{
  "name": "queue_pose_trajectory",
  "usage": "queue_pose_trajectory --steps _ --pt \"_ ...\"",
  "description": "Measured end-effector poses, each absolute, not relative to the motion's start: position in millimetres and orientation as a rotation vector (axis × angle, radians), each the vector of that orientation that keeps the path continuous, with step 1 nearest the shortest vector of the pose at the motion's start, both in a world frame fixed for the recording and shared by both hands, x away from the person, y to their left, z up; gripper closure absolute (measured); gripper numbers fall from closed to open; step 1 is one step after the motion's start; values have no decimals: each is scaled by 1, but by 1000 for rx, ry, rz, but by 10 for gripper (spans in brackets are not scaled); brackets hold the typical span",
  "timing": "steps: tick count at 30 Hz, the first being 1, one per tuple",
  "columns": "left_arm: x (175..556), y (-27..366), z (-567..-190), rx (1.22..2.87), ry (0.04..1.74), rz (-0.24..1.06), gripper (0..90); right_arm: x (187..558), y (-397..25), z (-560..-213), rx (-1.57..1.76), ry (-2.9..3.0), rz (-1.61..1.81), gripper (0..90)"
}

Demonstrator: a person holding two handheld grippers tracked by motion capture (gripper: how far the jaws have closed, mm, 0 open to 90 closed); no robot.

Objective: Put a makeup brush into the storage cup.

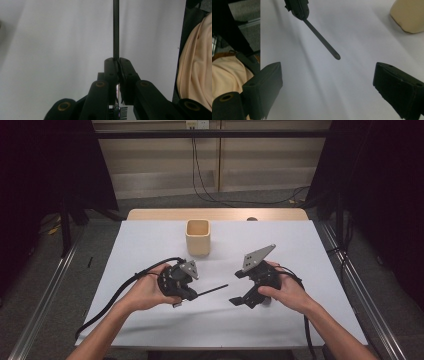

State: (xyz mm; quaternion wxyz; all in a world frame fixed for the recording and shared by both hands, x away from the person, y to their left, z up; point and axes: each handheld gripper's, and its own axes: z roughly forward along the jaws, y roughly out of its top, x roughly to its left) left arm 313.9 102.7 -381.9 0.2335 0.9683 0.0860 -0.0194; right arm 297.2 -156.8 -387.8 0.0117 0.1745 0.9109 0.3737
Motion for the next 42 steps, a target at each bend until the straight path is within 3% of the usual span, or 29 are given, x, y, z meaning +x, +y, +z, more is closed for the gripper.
queue_pose_trajectory --steps 14,27,31,36,42 --pt "311 93 -385 2720 159 -76 855 309 -125 -393 342 3055 889 115" --pt "309 89 -393 2740 160 -97 855 316 -111 -402 274 3119 720 442" --pt "310 88 -394 2739 162 -104 855 318 -109 -404 275 3128 687 478" --pt "310 86 -396 2734 166 -94 855 319 -105 -406 239 3153 679 627" --pt "309 87 -395 2740 161 -91 855 318 -103 -408 211 3154 666 720"
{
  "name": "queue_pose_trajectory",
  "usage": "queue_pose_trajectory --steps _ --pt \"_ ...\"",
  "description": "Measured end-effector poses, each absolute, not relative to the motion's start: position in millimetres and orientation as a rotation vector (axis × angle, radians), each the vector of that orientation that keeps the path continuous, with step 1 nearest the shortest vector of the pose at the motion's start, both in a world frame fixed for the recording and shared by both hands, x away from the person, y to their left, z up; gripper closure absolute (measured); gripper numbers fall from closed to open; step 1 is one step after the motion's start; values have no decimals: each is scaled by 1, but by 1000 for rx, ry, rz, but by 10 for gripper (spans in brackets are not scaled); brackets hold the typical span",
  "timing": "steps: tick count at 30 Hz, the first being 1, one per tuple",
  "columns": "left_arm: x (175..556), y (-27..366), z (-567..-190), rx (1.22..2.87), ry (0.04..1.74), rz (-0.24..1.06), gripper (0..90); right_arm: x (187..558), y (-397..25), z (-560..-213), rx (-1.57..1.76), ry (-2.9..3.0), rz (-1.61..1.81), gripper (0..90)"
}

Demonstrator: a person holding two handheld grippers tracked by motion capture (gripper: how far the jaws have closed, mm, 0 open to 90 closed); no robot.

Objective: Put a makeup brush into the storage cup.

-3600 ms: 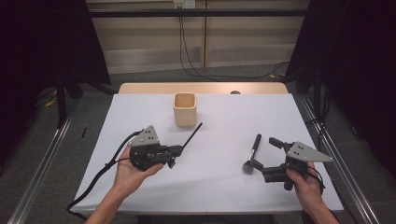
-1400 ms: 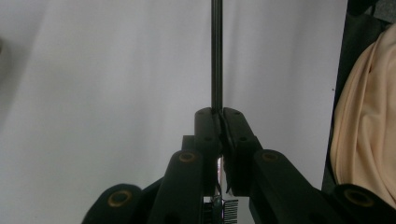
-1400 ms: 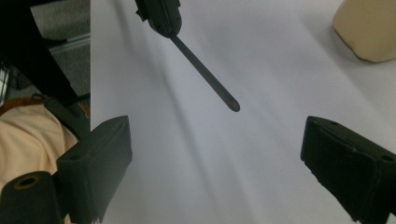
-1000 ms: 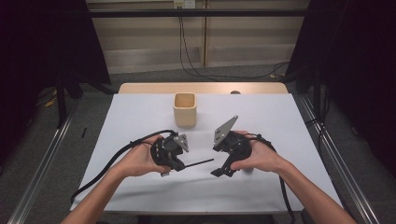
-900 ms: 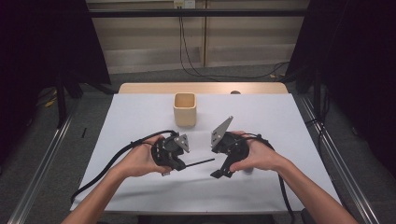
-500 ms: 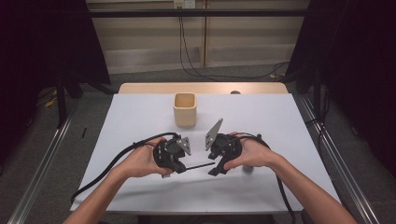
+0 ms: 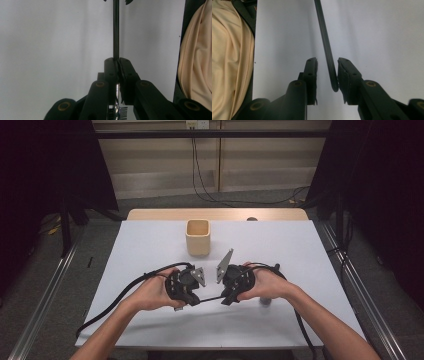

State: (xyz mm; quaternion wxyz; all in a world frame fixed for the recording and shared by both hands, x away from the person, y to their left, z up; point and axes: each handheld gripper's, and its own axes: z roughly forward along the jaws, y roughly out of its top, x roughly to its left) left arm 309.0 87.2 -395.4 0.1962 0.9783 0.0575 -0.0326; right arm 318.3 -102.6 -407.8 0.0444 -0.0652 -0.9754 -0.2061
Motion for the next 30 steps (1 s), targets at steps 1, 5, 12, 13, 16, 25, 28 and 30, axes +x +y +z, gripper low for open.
queue_pose_trajectory --steps 1,5,12,13,16,25,28,30 --pt "309 87 -395 2740 163 -92 855 318 -102 -408 -190 -2982 -630 730" --pt "309 88 -394 2745 151 -89 855 318 -98 -408 -176 -2984 -631 758" --pt "309 87 -394 2734 137 -88 855 321 -97 -411 -141 -2985 -642 833" --pt "309 88 -394 2739 133 -86 855 320 -97 -410 -149 -2979 -626 837" --pt "310 88 -394 2732 134 -77 854 320 -97 -412 -135 -2991 -640 843" --pt "311 91 -391 2702 106 -47 817 318 -98 -410 -144 -2963 -634 861" --pt "310 92 -389 2668 107 -44 785 316 -101 -410 -153 -2959 -654 862" --pt "311 93 -388 2673 93 -24 759 316 -103 -411 -161 -2960 -656 862"
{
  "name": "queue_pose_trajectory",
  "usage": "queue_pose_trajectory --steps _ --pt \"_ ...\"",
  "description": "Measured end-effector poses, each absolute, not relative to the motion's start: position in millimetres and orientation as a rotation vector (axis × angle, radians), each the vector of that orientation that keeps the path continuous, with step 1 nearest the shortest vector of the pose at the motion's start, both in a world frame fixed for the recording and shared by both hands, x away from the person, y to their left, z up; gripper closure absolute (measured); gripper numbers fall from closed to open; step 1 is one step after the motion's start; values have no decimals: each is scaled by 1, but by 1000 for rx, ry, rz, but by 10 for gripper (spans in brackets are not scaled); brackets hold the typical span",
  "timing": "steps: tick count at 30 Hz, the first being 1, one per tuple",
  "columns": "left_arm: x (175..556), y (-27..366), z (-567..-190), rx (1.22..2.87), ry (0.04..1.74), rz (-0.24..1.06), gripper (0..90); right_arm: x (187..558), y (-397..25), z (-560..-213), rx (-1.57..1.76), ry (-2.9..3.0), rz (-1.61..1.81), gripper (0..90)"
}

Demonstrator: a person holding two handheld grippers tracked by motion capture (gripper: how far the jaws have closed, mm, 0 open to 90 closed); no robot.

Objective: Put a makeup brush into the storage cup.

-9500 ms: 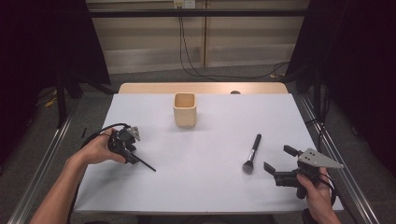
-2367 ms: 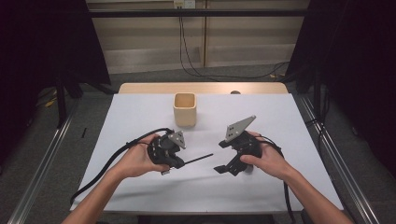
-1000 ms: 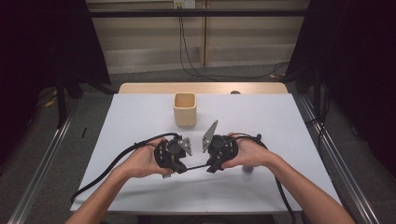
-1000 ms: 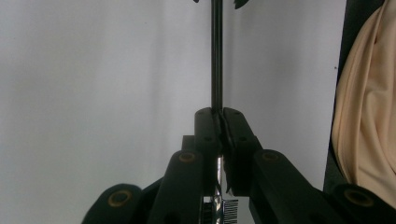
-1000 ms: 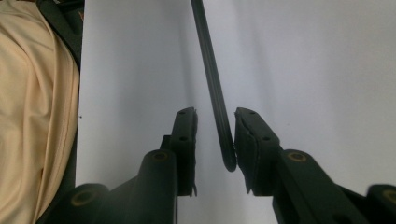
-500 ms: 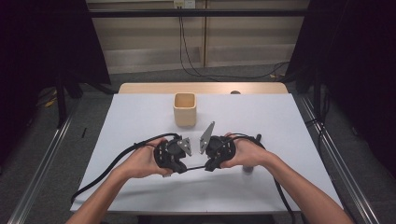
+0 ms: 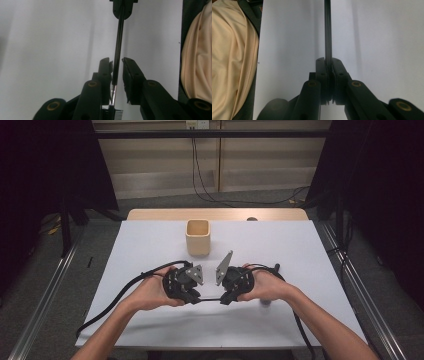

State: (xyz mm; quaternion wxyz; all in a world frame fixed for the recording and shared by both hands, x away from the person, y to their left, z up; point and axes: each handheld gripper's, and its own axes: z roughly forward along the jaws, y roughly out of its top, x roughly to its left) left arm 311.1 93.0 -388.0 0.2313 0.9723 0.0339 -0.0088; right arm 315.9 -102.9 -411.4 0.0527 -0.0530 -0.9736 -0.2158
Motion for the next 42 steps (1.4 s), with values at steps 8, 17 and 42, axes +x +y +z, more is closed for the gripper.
queue_pose_trajectory --steps 8,17,42 --pt "315 102 -387 2581 208 14 604 316 -109 -413 -217 -2954 -674 861" --pt "318 130 -391 2496 408 107 366 316 -116 -415 -283 -2951 -690 861" --pt "277 185 -392 2155 677 329 153 307 -137 -432 -566 -2895 -994 861"
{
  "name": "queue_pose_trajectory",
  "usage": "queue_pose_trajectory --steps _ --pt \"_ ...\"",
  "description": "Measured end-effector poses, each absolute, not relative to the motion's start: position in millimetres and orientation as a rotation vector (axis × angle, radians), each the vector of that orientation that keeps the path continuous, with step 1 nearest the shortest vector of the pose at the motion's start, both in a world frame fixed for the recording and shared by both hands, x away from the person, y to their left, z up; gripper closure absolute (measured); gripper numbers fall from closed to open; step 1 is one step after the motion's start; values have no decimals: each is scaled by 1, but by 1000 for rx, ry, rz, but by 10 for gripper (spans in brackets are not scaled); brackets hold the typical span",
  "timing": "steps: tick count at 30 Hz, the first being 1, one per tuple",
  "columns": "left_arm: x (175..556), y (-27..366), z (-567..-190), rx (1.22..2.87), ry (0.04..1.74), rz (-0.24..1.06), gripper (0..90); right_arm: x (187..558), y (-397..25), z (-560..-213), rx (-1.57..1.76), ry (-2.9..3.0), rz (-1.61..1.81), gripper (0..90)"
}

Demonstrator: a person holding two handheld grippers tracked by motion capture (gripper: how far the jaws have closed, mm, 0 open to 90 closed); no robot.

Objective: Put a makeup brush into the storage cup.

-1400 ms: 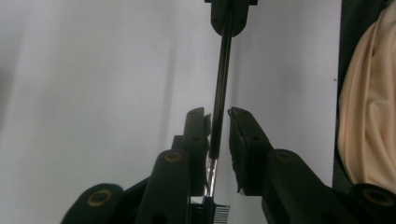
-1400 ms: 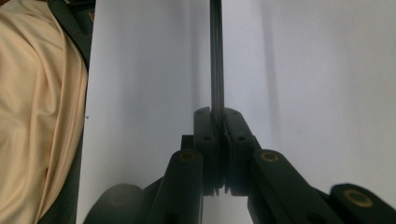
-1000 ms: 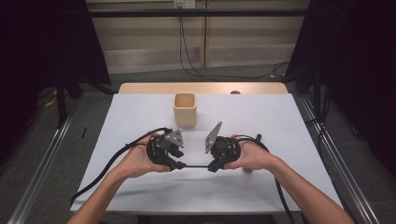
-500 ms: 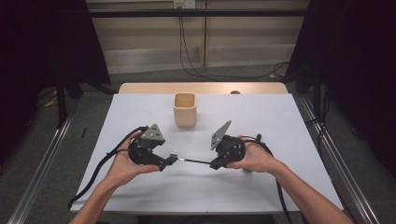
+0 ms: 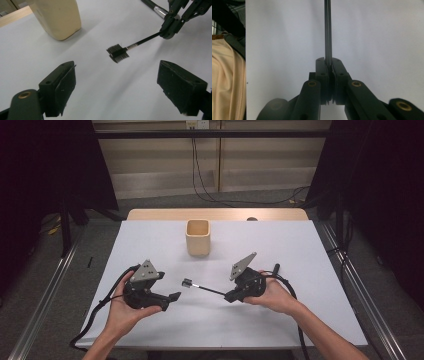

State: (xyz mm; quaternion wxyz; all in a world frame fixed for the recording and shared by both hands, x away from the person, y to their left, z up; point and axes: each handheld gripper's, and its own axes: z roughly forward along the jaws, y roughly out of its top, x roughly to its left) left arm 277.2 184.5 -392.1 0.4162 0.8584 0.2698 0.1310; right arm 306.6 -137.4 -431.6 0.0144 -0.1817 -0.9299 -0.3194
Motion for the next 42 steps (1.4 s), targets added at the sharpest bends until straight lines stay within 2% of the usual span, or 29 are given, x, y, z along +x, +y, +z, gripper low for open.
queue_pose_trajectory --steps 9,21,42 --pt "261 187 -393 2050 725 371 122 307 -144 -436 -692 -2834 -1164 861" --pt "266 172 -400 1946 733 353 133 303 -144 -437 -758 -2782 -1424 861" --pt "277 154 -393 1863 629 370 143 297 -141 -436 -749 -2692 -1727 861"
